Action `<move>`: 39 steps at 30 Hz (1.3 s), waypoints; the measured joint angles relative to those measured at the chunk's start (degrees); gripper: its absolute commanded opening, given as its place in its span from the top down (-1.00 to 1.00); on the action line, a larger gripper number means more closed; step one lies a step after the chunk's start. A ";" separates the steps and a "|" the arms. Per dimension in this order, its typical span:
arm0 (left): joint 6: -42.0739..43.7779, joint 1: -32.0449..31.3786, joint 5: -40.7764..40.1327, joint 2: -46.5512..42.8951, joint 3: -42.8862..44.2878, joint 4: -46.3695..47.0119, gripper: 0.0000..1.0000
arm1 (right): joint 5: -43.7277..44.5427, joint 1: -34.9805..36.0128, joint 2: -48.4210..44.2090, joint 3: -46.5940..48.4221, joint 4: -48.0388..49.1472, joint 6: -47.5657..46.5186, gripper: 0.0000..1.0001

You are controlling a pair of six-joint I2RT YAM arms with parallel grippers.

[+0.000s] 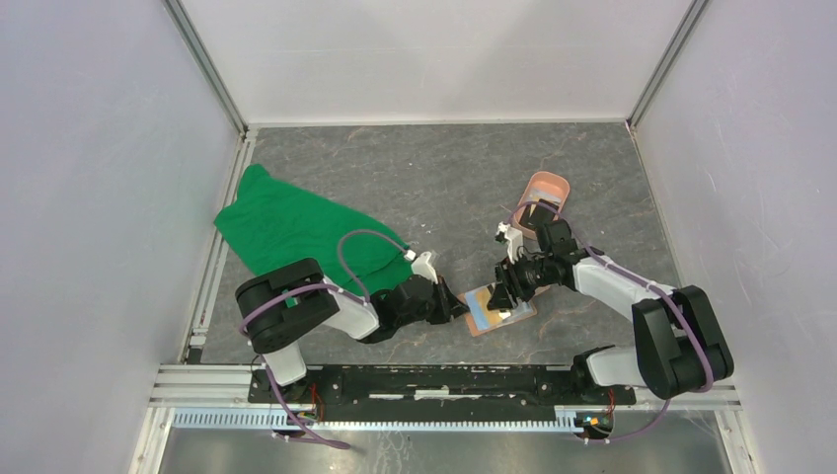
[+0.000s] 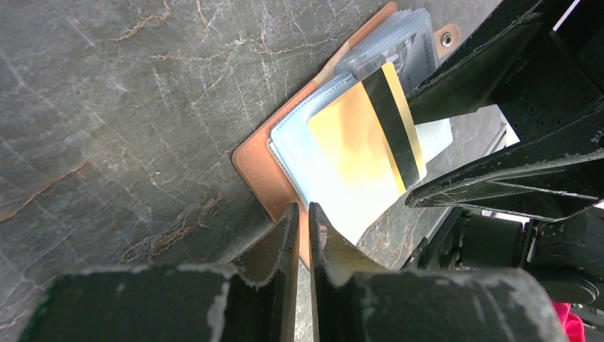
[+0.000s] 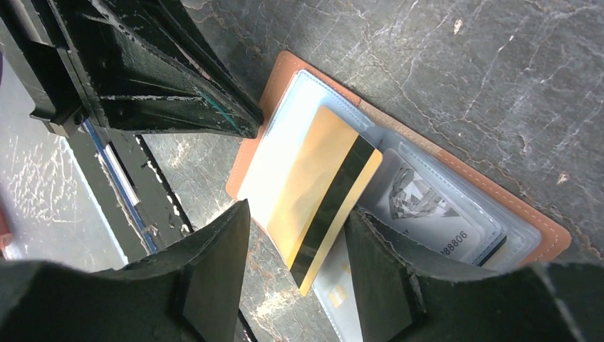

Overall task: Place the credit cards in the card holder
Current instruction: Insert the credit card into the card holder.

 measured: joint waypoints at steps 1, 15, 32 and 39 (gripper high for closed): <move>0.00 0.00 0.07 -0.13 -0.11 -0.09 0.66 | 0.07 0.22 -0.02 0.17 -0.33 -0.48 -0.21; 0.09 -0.02 0.26 -7.61 -2.58 -1.51 0.57 | 5.42 5.90 1.27 5.88 -6.97 -12.37 -0.59; 0.17 -0.02 -1.95 -14.88 -6.21 -4.11 0.54 | 11.23 11.17 2.93 11.78 -20.55 -30.80 -0.73; 0.17 -0.02 -1.86 -14.93 -6.82 -3.56 0.53 | 11.45 11.06 3.17 13.64 -25.53 -38.27 -0.64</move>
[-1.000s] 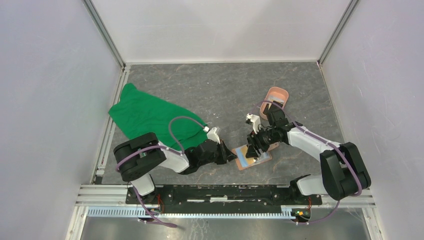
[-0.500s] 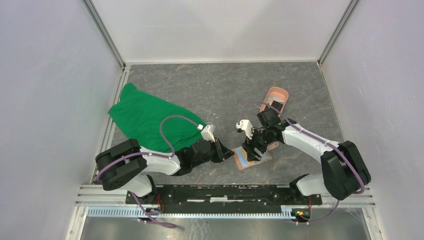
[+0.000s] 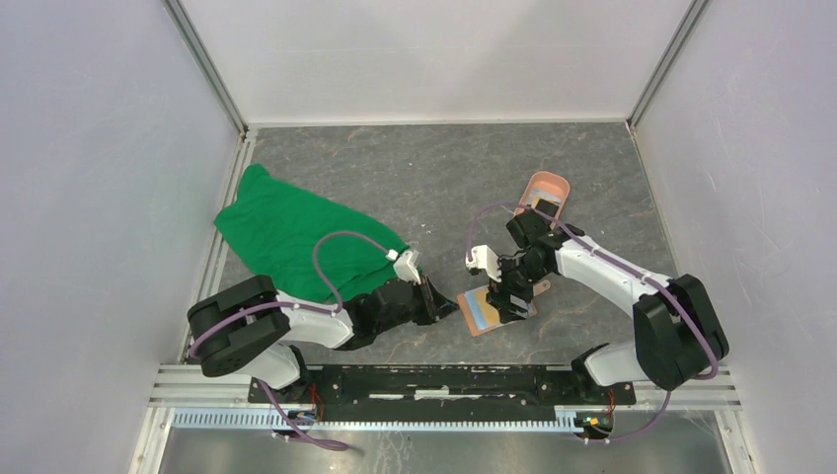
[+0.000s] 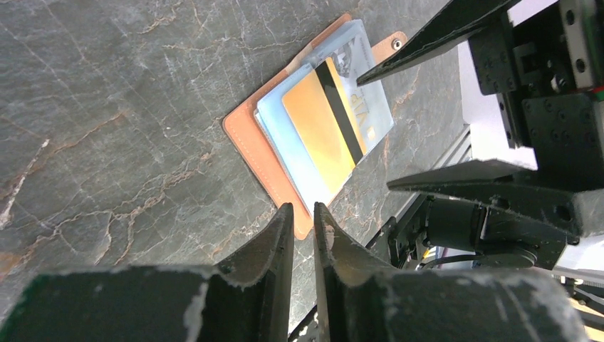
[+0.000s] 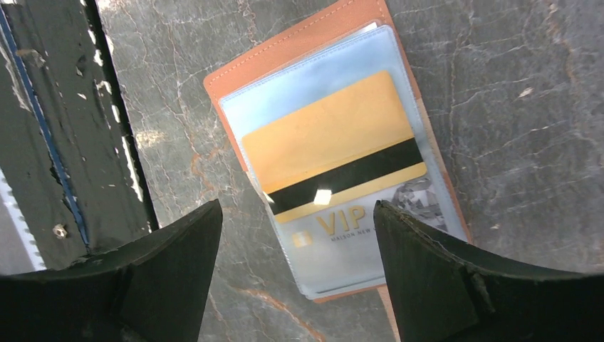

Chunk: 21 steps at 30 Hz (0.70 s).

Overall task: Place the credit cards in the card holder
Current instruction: Insert the credit card into the card holder.

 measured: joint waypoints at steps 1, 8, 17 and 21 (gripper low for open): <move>0.00 0.00 0.02 -0.07 -0.17 0.04 0.53 | 0.11 -0.15 -0.04 0.28 -0.26 -1.33 -0.62; 0.00 0.00 0.20 -0.96 -1.42 0.61 0.53 | 0.48 -1.22 -1.60 0.63 -0.24 -8.15 0.45; 0.00 0.00 0.63 -0.83 -1.70 2.08 0.52 | 3.54 -2.56 -0.98 0.33 4.61 -9.66 1.00; 0.02 0.00 1.73 0.92 -1.73 3.48 0.52 | 4.28 -2.56 1.16 -0.90 6.29 -9.68 1.00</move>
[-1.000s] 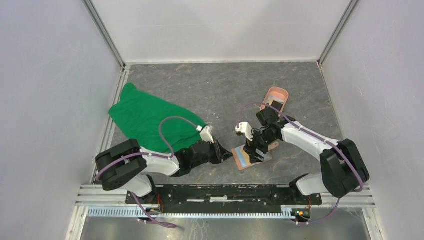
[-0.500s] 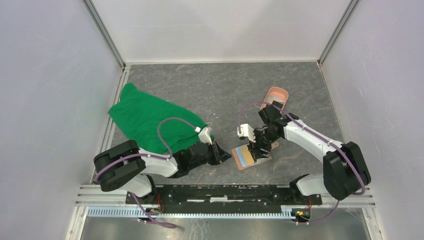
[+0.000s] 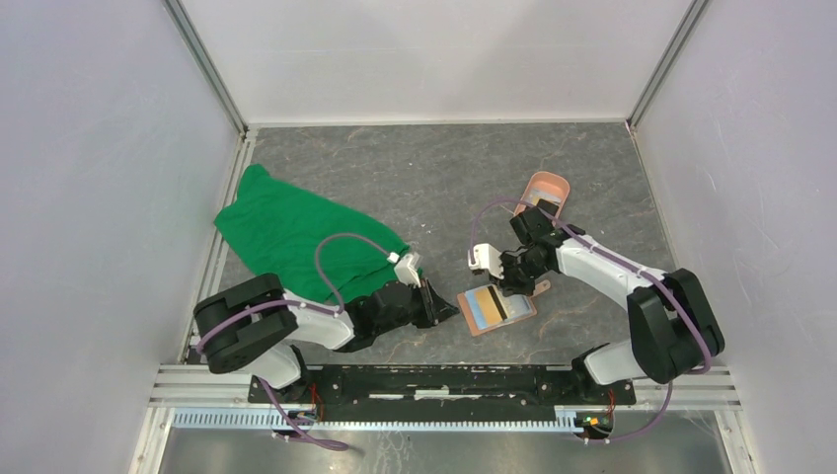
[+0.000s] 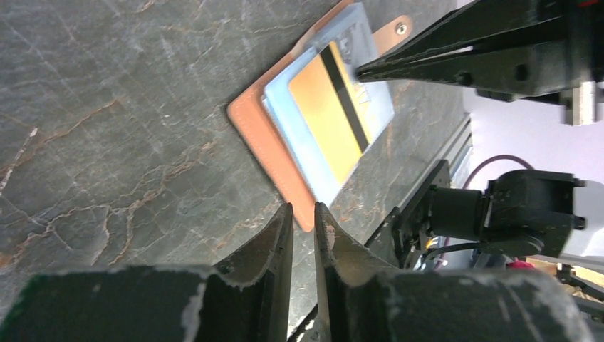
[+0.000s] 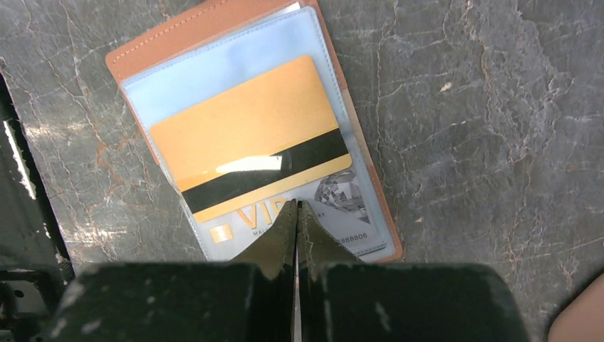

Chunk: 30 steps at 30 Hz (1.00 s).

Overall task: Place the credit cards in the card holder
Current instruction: Insert the credit card into the card holder.

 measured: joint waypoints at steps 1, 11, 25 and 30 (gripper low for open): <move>0.00 0.00 0.22 0.76 0.04 0.24 0.52 | -0.17 0.00 0.52 -0.22 0.17 0.02 1.00; -0.11 0.02 3.80 10.91 1.64 4.79 0.53 | -4.15 1.55 2.60 -0.22 2.19 1.05 1.00; -0.13 0.00 6.29 14.01 3.61 6.99 0.53 | -10.32 3.91 6.47 0.46 1.62 2.84 0.81; -0.09 0.00 4.90 9.51 1.44 4.26 0.31 | -11.96 -0.59 -1.31 0.46 -0.26 1.64 0.45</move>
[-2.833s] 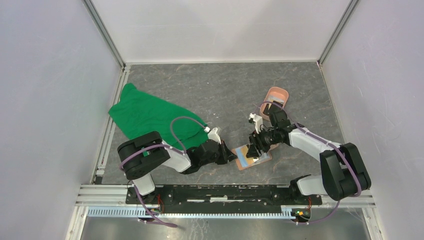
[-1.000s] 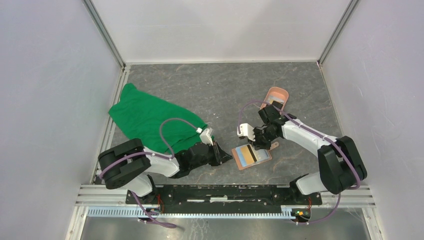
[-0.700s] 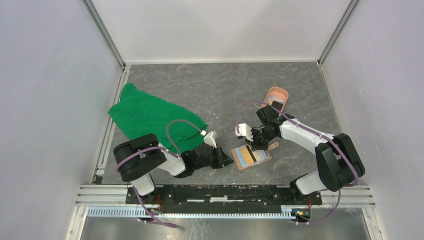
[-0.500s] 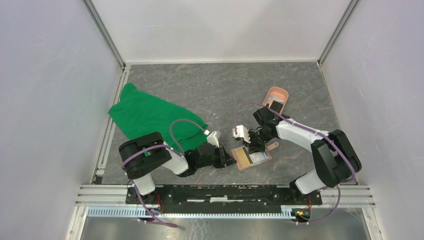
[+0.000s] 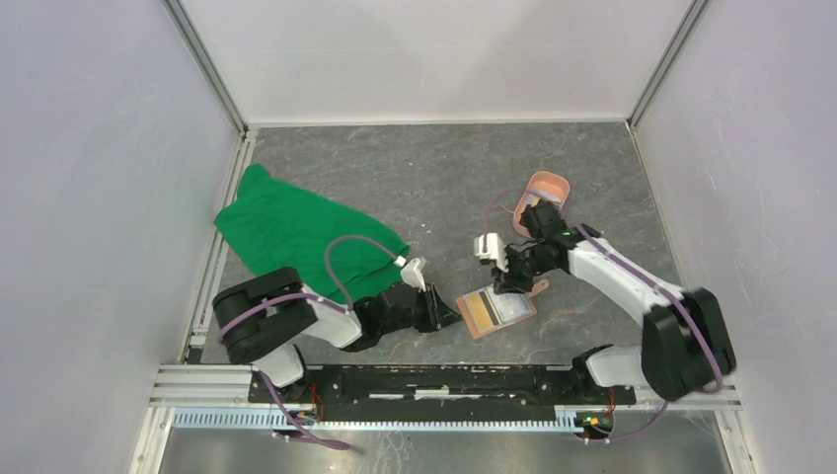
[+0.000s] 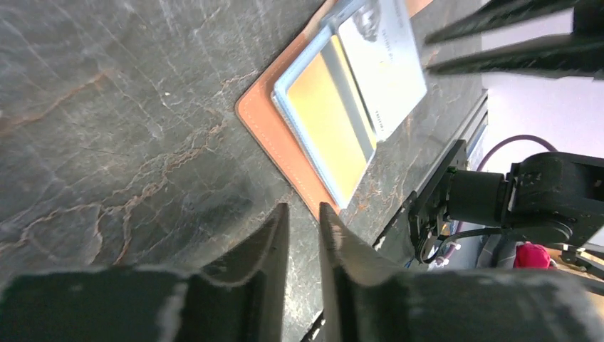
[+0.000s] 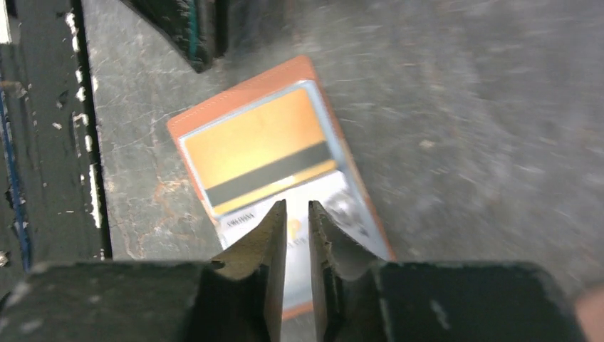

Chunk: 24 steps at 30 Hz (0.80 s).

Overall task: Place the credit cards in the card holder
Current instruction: Insert the credit card into the card holder.

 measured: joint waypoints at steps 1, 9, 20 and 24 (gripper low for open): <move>0.04 0.00 -0.70 -1.62 -0.44 -0.96 0.19 | -0.35 -1.18 -2.14 -0.04 -0.07 -0.02 0.29; 2.01 0.04 -7.26 -16.81 -5.35 -3.58 -0.68 | -1.29 -17.70 -15.67 -3.67 6.62 4.57 -0.33; -4.76 0.31 -3.56 -8.68 -7.76 3.08 -0.71 | -0.87 -30.47 -7.72 -5.38 6.12 8.66 -0.22; -6.67 0.33 -3.17 -6.21 -5.92 3.80 -0.70 | -7.37 -30.27 -8.13 -5.57 2.99 4.81 -0.04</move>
